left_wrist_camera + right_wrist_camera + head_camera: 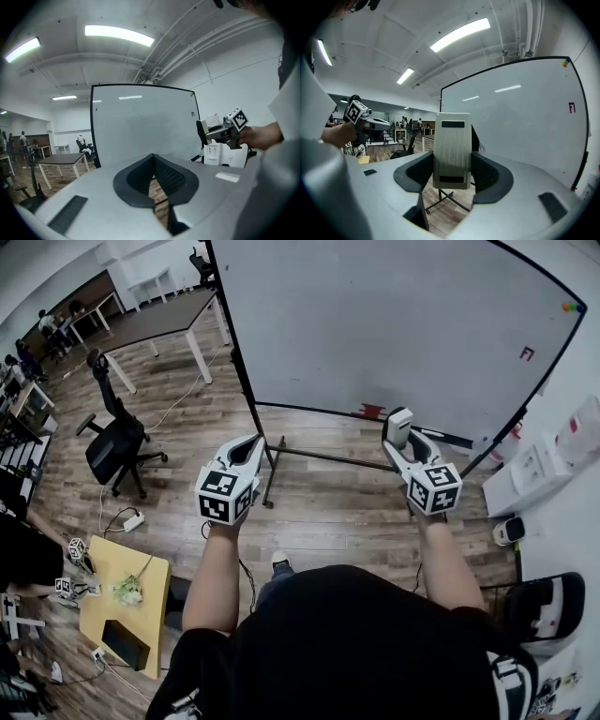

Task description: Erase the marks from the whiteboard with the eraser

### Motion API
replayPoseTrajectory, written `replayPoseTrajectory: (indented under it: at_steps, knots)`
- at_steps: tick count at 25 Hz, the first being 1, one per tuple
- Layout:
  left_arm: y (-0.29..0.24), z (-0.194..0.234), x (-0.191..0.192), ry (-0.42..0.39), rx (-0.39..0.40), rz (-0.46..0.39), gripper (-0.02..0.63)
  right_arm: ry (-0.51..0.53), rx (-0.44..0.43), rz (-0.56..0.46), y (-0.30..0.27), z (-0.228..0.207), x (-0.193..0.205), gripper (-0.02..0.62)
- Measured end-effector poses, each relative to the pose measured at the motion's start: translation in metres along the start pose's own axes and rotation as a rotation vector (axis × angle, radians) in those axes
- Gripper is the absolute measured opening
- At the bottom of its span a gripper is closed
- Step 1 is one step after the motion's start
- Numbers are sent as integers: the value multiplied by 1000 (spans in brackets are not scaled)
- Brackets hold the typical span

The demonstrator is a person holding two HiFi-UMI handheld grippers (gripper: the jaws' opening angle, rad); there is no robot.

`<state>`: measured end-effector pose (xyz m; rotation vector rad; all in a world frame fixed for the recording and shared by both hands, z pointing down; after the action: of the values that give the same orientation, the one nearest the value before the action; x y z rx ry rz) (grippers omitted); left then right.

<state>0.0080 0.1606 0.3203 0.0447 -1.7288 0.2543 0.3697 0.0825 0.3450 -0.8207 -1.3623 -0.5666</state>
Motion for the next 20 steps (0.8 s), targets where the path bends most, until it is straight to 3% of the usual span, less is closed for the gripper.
replayPoseTrajectory:
  at_steps: [20]
  knots:
    - [-51,53,4,2,35,7,11,7,31,20,-59,-11,-11,245]
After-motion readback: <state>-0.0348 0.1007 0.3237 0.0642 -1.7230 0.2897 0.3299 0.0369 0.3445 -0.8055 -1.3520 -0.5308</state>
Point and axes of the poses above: the fingertips, and each gripper's own axes: y backward along the fingers, z to its left, x out of its underside, the point moved 8 cm from there along y, backward along the fingers, and after that the axes turned 13 degrees about -x, right-handed, at the moved point
